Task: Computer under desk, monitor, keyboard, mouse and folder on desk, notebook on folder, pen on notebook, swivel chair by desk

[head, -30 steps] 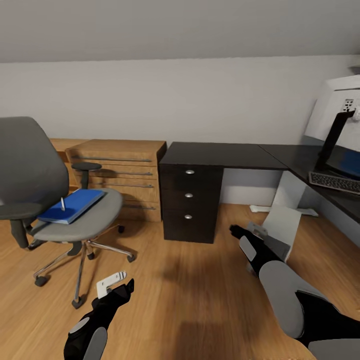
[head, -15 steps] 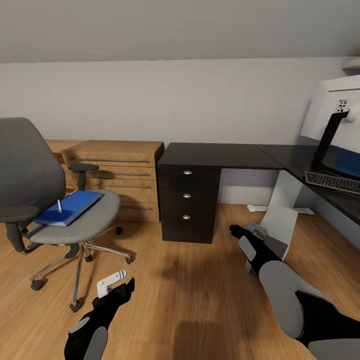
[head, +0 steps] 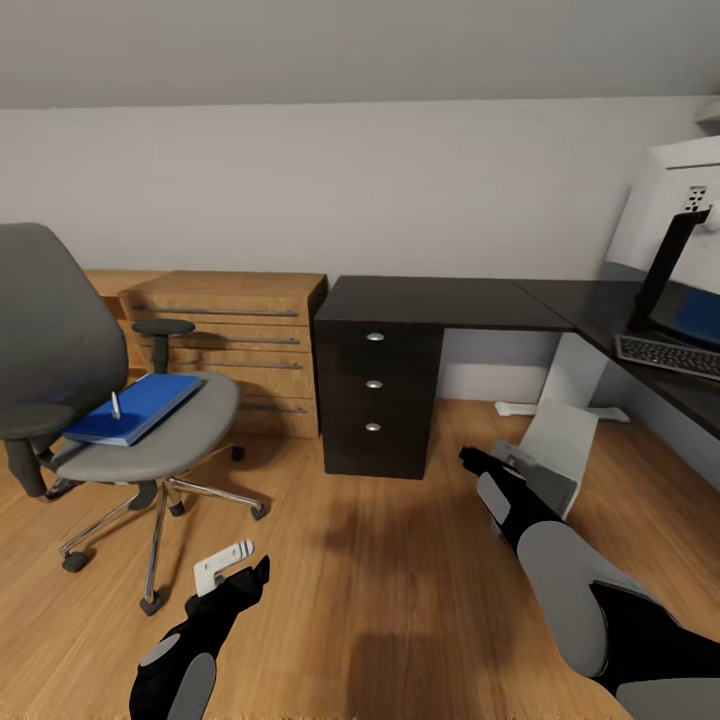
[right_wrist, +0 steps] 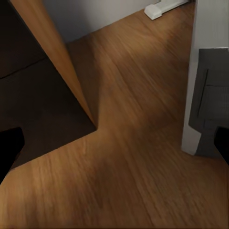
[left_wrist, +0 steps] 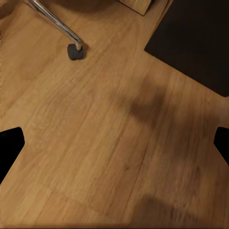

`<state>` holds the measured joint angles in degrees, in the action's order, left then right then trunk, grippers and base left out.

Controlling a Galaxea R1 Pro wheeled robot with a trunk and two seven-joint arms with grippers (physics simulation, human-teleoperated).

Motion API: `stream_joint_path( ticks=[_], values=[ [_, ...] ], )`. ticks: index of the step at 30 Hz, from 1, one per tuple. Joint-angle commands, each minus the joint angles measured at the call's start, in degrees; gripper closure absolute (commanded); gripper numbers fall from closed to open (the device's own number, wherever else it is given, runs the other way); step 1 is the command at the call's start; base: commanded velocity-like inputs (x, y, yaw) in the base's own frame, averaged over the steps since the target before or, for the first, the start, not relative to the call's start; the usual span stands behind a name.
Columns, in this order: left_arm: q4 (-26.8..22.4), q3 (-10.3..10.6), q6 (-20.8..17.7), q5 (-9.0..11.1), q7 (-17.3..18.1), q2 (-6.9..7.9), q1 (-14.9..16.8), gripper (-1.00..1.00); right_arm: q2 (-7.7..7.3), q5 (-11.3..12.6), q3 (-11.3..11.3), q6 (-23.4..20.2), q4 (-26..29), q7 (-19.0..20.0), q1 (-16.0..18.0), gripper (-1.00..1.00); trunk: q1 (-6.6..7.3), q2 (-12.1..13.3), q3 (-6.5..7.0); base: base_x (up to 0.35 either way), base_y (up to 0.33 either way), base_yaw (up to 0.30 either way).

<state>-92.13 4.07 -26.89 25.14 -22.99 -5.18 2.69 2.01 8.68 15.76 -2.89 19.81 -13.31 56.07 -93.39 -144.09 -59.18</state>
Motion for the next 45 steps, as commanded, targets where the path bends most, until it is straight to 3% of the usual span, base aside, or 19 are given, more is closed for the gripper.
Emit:
stream_joint_path(
  ticks=[1, 26, 45],
  values=[
    [-0.1, 0.0, -0.1, 0.6, -0.6, 0.01, 0.0, -1.00, 0.02, 0.4, -0.1, -0.3, 0.1, -0.3, 0.0, -1.00, -0.01, 0.0, -0.28, 0.000, 0.000, 0.000],
    [-0.1, 0.0, -0.1, 0.6, -0.7, 0.00, 0.0, -1.00, 0.26, 0.2, -0.1, -0.2, 0.1, -0.4, 0.0, -1.00, -0.65, -0.4, -5.78, 0.000, 0.000, -0.003],
    [-0.1, 0.0, -0.1, 0.6, -0.7, 0.00, 0.0, -1.00, 0.29, 0.1, -0.1, -0.2, 0.1, -0.2, 0.0, -1.00, -1.14, -0.6, -8.74, 0.000, 0.000, -0.178]
  ],
)
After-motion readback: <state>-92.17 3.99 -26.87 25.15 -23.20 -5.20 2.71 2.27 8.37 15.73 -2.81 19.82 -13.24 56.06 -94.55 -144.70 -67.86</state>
